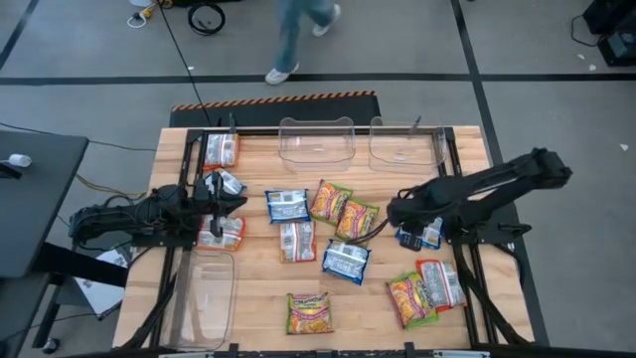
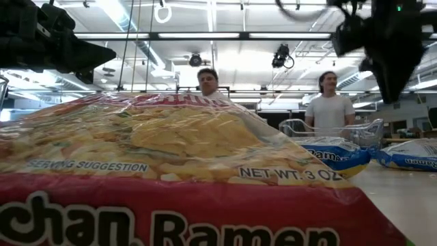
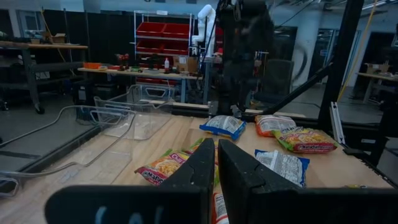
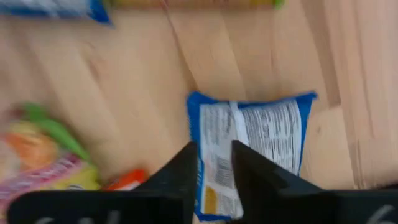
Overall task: Sort Maruchan noodles
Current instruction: Put the blue noodle pack into the top right transparent bin
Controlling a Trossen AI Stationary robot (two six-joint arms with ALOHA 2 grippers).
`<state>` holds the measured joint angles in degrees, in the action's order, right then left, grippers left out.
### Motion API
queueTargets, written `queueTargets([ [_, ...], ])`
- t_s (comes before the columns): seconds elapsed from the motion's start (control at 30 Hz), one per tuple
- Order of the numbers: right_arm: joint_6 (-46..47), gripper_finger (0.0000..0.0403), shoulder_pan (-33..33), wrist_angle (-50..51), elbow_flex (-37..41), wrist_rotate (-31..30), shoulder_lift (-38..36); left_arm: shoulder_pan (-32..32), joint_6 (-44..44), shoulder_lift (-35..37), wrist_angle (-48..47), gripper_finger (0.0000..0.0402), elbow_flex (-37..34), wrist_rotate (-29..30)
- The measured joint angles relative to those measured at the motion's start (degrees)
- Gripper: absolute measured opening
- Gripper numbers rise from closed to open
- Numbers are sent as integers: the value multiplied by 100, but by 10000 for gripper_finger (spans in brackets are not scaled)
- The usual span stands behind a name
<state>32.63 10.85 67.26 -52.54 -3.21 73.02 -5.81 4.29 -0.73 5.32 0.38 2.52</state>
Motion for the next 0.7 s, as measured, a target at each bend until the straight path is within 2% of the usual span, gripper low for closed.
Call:
queueTargets([
  [0.13, 515, 175, 0, 5, 175, -139, 497, 0, 0, 0, 0, 27, 0, 0],
  [0.27, 902, 206, 69, -8, 208, -115, 1025, 0, 0, 0, 0, 27, 0, 0],
  [0.5, 2095, 208, 692, -237, 81, -213, 1574, -2, 0, 0, 0, 27, 0, 0],
  [0.7, 2339, 207, 1000, -412, 83, -489, 2255, -2, 0, 0, 0, 27, 0, 0],
])
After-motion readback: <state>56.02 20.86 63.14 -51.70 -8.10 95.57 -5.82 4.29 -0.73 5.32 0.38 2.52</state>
